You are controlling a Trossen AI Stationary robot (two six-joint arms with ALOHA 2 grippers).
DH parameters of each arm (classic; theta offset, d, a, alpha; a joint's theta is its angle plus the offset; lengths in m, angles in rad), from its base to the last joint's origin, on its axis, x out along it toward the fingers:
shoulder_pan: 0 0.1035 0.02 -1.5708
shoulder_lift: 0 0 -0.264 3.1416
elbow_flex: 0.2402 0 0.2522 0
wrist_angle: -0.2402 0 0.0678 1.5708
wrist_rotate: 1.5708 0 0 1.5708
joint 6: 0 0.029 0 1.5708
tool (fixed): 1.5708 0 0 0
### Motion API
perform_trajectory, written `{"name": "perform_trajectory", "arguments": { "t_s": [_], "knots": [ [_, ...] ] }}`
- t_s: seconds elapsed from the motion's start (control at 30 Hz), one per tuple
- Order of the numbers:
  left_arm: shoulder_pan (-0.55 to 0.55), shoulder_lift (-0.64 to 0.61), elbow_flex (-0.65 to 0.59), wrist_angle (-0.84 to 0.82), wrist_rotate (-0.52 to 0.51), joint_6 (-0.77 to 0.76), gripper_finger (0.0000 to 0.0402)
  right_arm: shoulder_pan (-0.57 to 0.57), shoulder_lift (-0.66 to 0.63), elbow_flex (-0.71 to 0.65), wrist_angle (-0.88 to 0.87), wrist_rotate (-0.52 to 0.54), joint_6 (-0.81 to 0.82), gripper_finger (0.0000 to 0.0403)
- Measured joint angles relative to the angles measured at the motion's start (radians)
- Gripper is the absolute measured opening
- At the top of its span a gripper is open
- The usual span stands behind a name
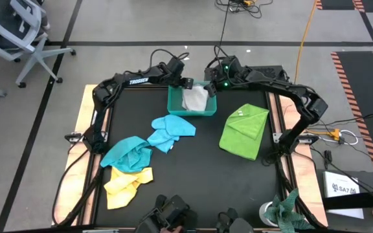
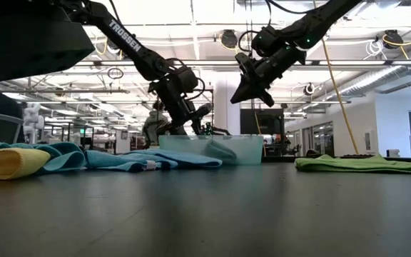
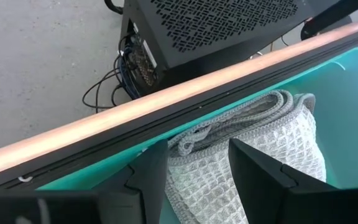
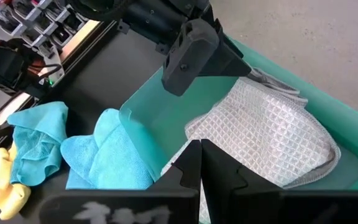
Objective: Fold microfiber towels
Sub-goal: Put the gray microfiber towel into the blue bin
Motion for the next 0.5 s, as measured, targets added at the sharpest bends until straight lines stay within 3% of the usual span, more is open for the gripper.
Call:
{"name": "perform_trajectory", "arguments": {
  "t_s": [0.37, 0.5],
  "knots": [
    [-0.004, 0.001, 0.0, 0.016, -0.01, -0.024, 0.0174, 0.0, 0.0, 0.0, 0.01, -0.001, 0.0, 0.0],
    [-0.009, 0.023, 0.002, 0.023, 0.005, -0.023, 0.0151, 0.0, 0.0, 0.0, 0.01, -0.002, 0.0, 0.0]
  ]
}}
